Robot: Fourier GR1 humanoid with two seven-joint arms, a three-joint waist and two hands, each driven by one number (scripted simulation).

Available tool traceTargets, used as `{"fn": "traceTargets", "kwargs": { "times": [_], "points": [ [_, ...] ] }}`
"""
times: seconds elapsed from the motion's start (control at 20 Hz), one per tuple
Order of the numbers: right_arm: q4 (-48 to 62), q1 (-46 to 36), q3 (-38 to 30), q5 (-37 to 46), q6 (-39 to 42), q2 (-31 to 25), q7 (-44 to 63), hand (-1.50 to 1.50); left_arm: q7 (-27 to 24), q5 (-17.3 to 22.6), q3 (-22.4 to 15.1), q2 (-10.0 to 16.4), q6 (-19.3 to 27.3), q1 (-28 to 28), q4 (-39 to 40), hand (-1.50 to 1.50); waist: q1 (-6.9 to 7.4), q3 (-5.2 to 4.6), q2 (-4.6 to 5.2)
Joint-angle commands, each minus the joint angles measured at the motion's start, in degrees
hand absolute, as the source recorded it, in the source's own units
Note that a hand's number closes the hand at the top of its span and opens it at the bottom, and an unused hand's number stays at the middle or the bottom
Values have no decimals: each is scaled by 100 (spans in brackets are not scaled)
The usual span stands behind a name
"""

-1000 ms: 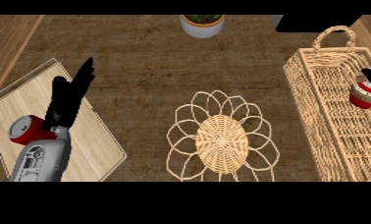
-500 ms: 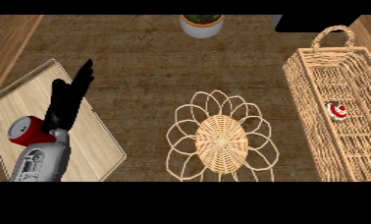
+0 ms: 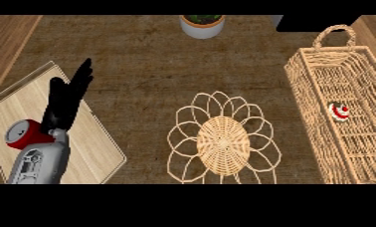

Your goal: Pick the cupcake from the placemat and place it in the basket

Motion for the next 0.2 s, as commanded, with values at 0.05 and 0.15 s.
{"fn": "traceTargets", "kwargs": {
  "times": [0.05, 0.15],
  "points": [
    [615, 878, -1132, -875, 586, -492, -783, -150, -160, -103, -91, -100, 89, 332, -102, 0, -27, 6, -8],
    [881, 1010, -1573, -1201, 751, -743, -980, -150, 287, 58, -60, 30, -128, 212, -412, 0, -10, 7, -15]
  ]
}}
